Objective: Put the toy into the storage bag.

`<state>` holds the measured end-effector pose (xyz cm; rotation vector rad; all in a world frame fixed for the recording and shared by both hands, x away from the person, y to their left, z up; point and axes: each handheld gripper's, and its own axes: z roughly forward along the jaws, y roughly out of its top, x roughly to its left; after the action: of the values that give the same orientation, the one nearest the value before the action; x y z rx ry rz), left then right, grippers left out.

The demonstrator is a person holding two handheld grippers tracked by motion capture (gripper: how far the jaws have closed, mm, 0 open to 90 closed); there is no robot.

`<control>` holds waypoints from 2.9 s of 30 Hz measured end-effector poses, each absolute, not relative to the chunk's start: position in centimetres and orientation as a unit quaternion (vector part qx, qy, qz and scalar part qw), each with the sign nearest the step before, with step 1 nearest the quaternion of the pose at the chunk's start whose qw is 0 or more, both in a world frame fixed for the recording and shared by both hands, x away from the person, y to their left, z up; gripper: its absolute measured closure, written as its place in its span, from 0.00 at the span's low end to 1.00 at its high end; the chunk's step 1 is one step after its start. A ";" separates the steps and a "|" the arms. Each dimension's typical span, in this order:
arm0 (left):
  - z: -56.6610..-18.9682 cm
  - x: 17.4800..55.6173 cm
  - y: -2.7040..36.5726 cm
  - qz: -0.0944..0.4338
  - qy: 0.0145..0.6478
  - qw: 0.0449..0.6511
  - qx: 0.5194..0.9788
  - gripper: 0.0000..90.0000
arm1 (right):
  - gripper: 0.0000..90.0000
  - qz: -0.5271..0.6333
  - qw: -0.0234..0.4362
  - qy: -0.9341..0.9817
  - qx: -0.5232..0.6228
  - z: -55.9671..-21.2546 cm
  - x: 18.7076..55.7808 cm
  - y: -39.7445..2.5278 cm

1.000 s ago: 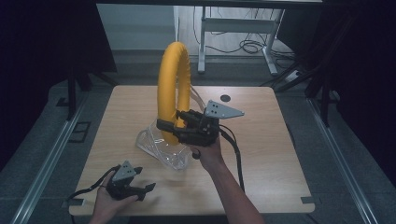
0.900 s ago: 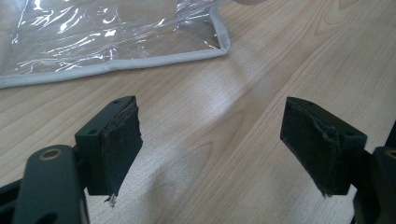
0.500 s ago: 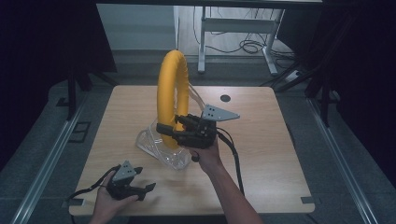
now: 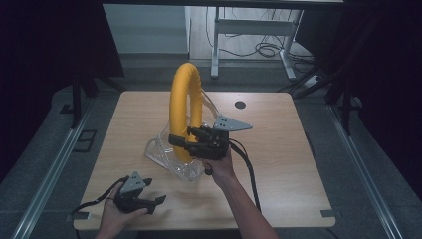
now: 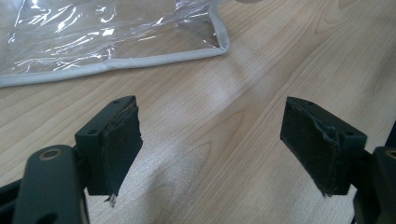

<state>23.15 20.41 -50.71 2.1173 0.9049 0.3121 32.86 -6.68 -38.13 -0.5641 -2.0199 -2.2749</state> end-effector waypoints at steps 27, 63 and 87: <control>-50.7 23.1 20.4 0.123 0.356 0.396 0.838 0.22 | 0.56 -0.707 0.049 -0.671 -0.218 -41.8 33.9 -6.4; -50.6 23.0 20.4 0.121 0.356 0.397 0.837 0.22 | 0.35 -0.673 -0.051 -0.697 -0.244 -42.0 32.6 -8.4; -50.5 23.1 20.5 0.122 0.359 0.398 0.836 0.22 | 0.35 -0.653 -0.090 -0.701 -0.272 -43.8 31.3 -16.0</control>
<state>23.06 20.51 -50.53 2.1157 0.9085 0.3079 31.32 -16.02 -43.84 -0.9084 -2.3378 -2.1791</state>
